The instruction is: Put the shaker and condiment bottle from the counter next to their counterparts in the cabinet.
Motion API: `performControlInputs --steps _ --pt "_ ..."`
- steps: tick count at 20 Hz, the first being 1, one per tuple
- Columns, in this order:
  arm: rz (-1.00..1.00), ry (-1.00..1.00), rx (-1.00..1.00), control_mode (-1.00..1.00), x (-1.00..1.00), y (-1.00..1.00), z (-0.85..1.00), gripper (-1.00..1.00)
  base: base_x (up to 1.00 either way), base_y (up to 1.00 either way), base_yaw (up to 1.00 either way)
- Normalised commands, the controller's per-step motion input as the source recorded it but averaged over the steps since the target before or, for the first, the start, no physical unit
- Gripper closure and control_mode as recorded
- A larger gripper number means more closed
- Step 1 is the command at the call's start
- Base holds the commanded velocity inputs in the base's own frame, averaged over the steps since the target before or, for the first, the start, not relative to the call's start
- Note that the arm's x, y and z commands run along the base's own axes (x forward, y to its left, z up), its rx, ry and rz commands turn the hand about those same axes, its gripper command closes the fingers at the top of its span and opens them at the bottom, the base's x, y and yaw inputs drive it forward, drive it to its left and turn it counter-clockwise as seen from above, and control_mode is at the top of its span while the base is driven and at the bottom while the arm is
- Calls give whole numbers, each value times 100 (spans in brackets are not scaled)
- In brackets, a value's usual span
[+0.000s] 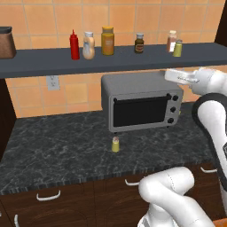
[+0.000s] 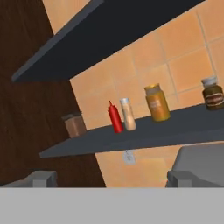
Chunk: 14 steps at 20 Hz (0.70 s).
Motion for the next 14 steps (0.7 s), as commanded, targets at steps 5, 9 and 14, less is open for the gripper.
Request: performControlInputs --steps 5,9,14 --pt "25 2 1 -100 -65 -10 -83 -100 0 0 0" --pt "21 -4 0 -100 -47 0 -72 -100 0 0 0" --pt "19 -4 -5 -100 0 21 -50 -100 0 0 0"
